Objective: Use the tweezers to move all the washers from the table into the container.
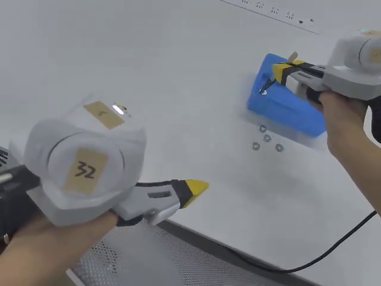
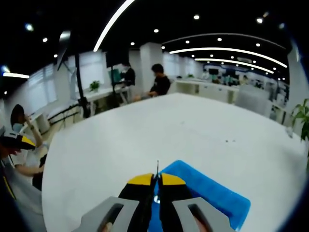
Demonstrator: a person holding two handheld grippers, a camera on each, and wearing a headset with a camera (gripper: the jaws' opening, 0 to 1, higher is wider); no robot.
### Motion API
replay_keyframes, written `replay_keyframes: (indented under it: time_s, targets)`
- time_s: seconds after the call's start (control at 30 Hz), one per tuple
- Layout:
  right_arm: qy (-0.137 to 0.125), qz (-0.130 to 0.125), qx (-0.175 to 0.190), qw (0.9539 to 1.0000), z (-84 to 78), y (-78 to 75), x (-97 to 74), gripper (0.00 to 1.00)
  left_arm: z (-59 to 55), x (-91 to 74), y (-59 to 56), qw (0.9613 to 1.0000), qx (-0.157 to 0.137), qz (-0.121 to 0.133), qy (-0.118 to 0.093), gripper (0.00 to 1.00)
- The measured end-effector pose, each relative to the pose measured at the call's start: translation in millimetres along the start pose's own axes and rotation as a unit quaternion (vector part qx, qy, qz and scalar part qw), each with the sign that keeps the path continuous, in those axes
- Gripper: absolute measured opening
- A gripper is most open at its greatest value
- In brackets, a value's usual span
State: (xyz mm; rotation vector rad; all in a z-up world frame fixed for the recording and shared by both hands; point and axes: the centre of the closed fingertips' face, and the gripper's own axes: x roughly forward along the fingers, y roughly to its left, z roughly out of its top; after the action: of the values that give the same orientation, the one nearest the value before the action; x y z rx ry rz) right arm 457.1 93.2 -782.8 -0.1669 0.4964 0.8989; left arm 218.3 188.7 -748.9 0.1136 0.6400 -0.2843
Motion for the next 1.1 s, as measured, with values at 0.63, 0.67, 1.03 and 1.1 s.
replay_keyframes:
  time_s: [0.63, 0.67, 1.03, 1.1]
  targets:
    - [-0.007, -0.003, 0.031, 0.9995, 0.5, -1.0, -3.2, 0.01, -1.9, -4.3, 0.4, 1.0000, -0.003, 0.005, -0.002, 0.98]
    - [-0.009, -0.003, 0.031, 0.9995, 1.1, -1.0, -3.8, 0.01, -1.7, -4.3, 0.2, 1.0000, -0.004, 0.004, -0.003, 0.98]
    - [-0.057, 0.002, 0.005, 0.9984, 41.4, 20.0, -47.9, 0.01, 0.7, -6.5, -0.8, 1.0000, -0.002, 0.002, -0.009, 0.99]
    - [-0.060, 0.003, 0.003, 0.9982, 43.9, 19.8, -57.2, 0.01, 0.8, -6.8, -0.9, 1.0000, -0.002, 0.002, -0.009, 0.99]
